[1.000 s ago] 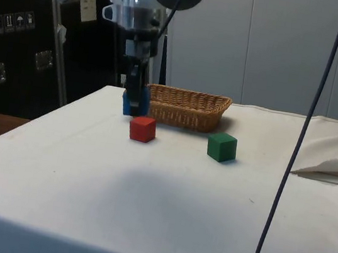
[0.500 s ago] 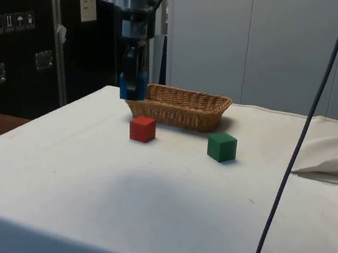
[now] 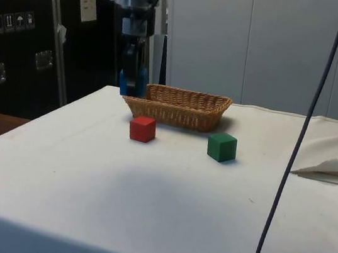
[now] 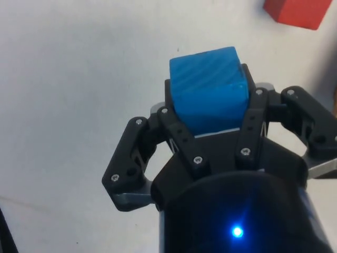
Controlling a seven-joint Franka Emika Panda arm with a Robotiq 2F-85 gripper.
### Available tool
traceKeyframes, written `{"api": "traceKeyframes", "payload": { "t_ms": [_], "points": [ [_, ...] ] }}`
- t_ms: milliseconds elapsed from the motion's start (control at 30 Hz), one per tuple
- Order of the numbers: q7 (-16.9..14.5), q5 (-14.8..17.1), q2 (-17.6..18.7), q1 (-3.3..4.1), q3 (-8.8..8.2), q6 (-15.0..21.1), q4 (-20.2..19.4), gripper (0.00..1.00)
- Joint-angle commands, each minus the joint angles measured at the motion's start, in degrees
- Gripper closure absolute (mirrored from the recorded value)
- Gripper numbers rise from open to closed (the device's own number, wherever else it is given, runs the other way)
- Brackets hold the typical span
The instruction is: Pick up the blue cube and place it into the basket.
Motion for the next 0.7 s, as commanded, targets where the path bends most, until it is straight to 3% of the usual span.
{"api": "traceKeyframes", "payload": {
  "t_ms": [0,100,133,167,400,433,467,500,667],
  "points": [
    [-1.0,0.6,0.5,-0.4,-0.17,-0.2,0.7,1.0],
    [-2.3,1.1,1.0,-0.8,-0.97,-0.1,1.3,1.0],
    [-1.4,0.3,0.8,-0.4,-1.09,0.0,1.0,1.0],
    [-2.6,1.2,1.1,-0.86,-1.2,-0.1,1.4,1.0],
    [-5.2,2.3,1.9,-1.49,-3.04,0.2,2.1,1.0],
    [-5.6,2.5,2.1,-1.55,-3.27,0.2,2.2,1.0],
    [-4.8,1.7,1.8,-1.15,-3.44,0.1,1.9,1.0],
    [-5.8,2.6,2.2,-1.6,-3.5,0.3,2.2,1.0],
    [-7.3,3.5,2.7,-1.78,-4.76,0.6,2.3,1.0]
  ]
}}
